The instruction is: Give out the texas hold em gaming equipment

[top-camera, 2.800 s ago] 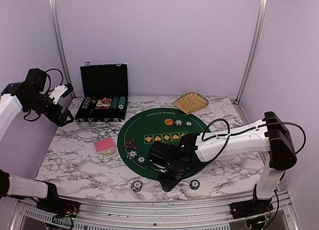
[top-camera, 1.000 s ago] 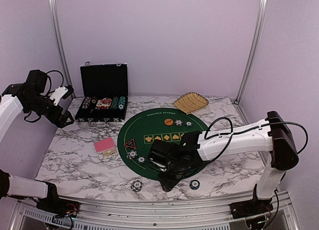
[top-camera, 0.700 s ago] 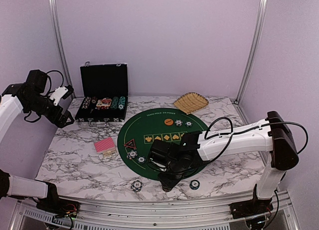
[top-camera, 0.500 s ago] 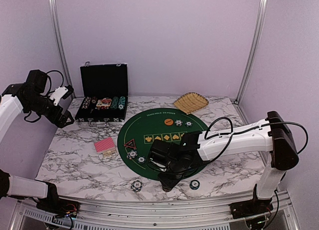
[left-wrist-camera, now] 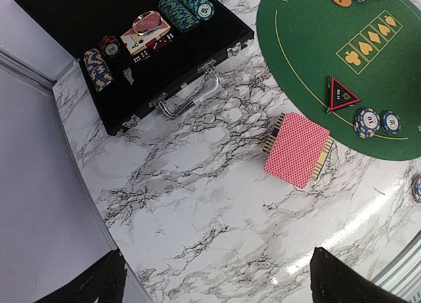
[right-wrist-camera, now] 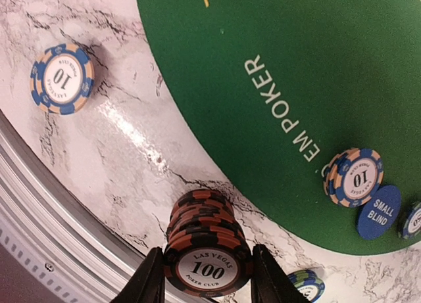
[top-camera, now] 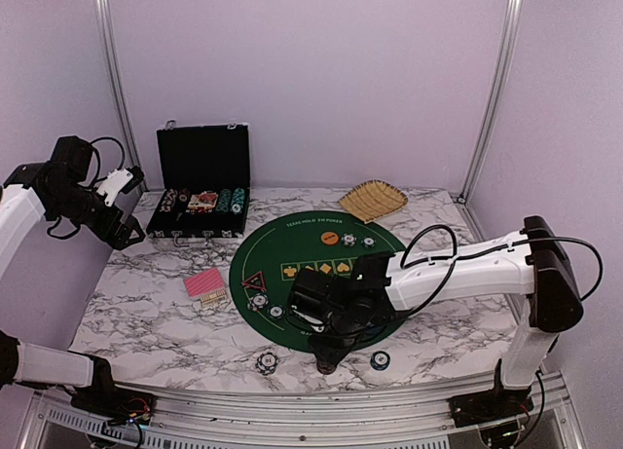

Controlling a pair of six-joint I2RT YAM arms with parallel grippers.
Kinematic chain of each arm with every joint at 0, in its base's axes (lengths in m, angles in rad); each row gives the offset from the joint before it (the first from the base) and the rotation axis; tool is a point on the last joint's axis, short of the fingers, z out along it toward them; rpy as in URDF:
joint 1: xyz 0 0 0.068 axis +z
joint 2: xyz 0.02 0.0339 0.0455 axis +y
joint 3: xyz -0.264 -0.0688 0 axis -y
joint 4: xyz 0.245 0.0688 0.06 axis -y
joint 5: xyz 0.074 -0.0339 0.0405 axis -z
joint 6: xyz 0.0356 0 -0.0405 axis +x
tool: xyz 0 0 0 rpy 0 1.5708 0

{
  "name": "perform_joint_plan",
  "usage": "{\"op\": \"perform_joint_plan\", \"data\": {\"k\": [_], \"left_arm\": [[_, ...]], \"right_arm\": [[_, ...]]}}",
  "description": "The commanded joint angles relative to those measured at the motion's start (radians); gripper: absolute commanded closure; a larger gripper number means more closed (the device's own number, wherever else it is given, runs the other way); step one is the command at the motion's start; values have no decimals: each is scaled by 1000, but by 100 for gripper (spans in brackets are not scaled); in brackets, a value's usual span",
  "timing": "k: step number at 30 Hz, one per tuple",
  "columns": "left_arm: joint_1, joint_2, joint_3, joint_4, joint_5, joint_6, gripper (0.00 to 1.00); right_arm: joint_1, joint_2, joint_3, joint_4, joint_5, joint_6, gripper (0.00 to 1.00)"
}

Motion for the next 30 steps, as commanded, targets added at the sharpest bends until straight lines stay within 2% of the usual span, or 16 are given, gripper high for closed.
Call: {"op": "perform_joint_plan", "data": {"k": [1, 11, 30], "left_arm": [[-2, -16, 16, -24, 0, 12, 1], [-3, -18, 14, -25, 0, 11, 1], [-2, -38, -9, -24, -2, 16, 1]], "right_arm": [[7, -34, 77, -37, 17, -3, 92], [-63, 21, 222, -64, 36, -51, 93], [-250, 436, 638, 9, -9, -175, 93]]}}
